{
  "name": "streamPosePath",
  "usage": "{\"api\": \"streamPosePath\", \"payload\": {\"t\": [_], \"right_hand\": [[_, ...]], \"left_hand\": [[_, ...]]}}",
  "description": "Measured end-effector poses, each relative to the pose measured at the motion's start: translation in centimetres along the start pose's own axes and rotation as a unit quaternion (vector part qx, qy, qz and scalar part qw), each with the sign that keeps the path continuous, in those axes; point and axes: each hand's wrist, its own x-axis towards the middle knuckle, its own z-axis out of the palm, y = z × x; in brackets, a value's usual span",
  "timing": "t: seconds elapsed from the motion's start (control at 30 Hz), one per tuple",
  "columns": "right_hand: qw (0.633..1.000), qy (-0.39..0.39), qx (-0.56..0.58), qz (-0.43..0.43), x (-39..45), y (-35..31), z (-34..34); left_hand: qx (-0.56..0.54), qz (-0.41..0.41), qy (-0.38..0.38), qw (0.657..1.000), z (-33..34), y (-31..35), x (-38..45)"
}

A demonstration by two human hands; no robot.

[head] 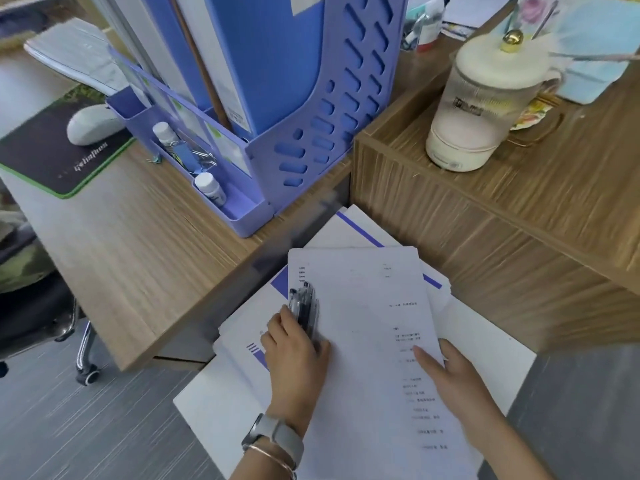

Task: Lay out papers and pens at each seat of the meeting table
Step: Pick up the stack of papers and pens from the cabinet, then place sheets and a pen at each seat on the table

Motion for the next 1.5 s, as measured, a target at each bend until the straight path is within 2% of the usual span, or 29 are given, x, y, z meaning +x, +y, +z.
{"api": "streamPosePath", "payload": {"t": [0.2, 0.4, 0.5, 0.57, 0.67, 0.77, 0.97, 1.07, 1.23, 1.5], "right_hand": [[0.998, 0.005, 0.035, -0.046, -1.6, 1.5, 0.4], [0.993, 0.051, 0.090, -0.051, -5.5, 2.6, -1.6], [0.986, 0.089, 0.130, -0.046, -9.4, 3.2, -3.9], [0.977, 0.119, 0.170, -0.045, -12.8, 3.9, -5.7], [0.962, 0.146, 0.221, -0.064, -18.5, 5.6, -8.4], [0.940, 0.187, 0.277, -0.068, -23.6, 8.5, -10.9], [0.867, 0.316, 0.378, -0.077, -37.9, 17.5, -17.3], [0.817, 0.385, 0.426, -0.051, -45.9, 24.2, -20.7], [0.748, 0.494, 0.443, -0.033, -60.5, 36.8, -26.5], [0.618, 0.606, 0.502, -0.021, -78.9, 50.2, -31.8]], "left_hand": [[-0.002, 0.003, -0.013, 1.000, -1.2, -0.8, 1.1], [-0.200, -0.070, -0.047, 0.976, -5.0, 0.1, -0.3], [-0.318, -0.115, -0.113, 0.934, -6.9, 1.3, -3.1], [-0.366, -0.116, -0.154, 0.910, -8.3, 2.8, -5.9], [-0.367, -0.065, -0.237, 0.897, -9.7, 5.7, -10.9], [-0.357, -0.016, -0.349, 0.866, -9.9, 8.7, -16.2], [-0.310, 0.064, -0.515, 0.796, -7.3, 15.1, -31.2], [-0.284, 0.095, -0.558, 0.774, -4.2, 17.2, -41.2], [-0.235, 0.130, -0.622, 0.736, 1.4, 18.9, -60.6], [-0.144, 0.188, -0.730, 0.641, 8.4, 21.6, -85.8]]}}
